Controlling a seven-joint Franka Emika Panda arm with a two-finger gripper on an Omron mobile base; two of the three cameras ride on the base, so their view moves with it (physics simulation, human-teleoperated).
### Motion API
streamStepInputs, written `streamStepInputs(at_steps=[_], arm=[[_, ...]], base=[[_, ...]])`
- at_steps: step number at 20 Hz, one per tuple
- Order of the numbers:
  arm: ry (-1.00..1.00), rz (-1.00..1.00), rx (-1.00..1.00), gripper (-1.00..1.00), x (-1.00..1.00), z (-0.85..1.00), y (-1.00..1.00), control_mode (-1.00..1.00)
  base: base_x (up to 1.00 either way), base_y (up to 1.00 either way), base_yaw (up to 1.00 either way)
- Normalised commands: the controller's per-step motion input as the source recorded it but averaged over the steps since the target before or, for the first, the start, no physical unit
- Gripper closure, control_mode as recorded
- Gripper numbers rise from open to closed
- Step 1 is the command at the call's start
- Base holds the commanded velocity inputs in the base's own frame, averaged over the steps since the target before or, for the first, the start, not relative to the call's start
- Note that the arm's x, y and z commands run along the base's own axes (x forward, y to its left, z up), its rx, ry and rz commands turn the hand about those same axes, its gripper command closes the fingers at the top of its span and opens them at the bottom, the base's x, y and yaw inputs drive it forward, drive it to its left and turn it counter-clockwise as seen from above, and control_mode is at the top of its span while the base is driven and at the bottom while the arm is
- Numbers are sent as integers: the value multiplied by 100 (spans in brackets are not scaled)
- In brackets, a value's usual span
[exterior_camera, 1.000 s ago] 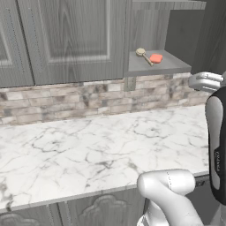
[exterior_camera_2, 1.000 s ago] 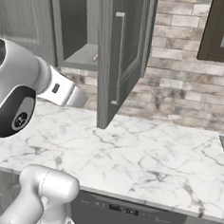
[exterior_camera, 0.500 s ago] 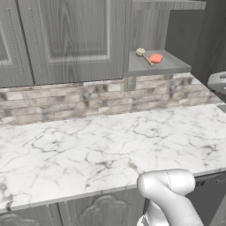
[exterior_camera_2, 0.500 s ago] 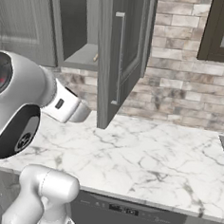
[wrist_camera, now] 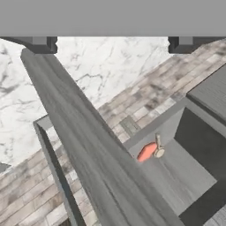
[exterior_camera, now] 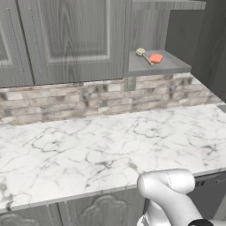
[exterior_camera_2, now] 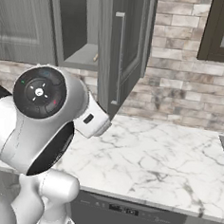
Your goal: Pick up the dish brush and bar soap from the sink, and place them back in the cabinet, and close the cabinet door.
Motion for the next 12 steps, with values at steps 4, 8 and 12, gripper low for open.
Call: streamStepInputs(at_steps=[4,8,12], arm=[[0,0,18,-100,0,0,-42,-100],[0,0,16,-100,10,0,-44,-100],[0,0,15,-100,23,0,-51,-100]], base=[[0,0,0],[0,0,0],[0,0,0]])
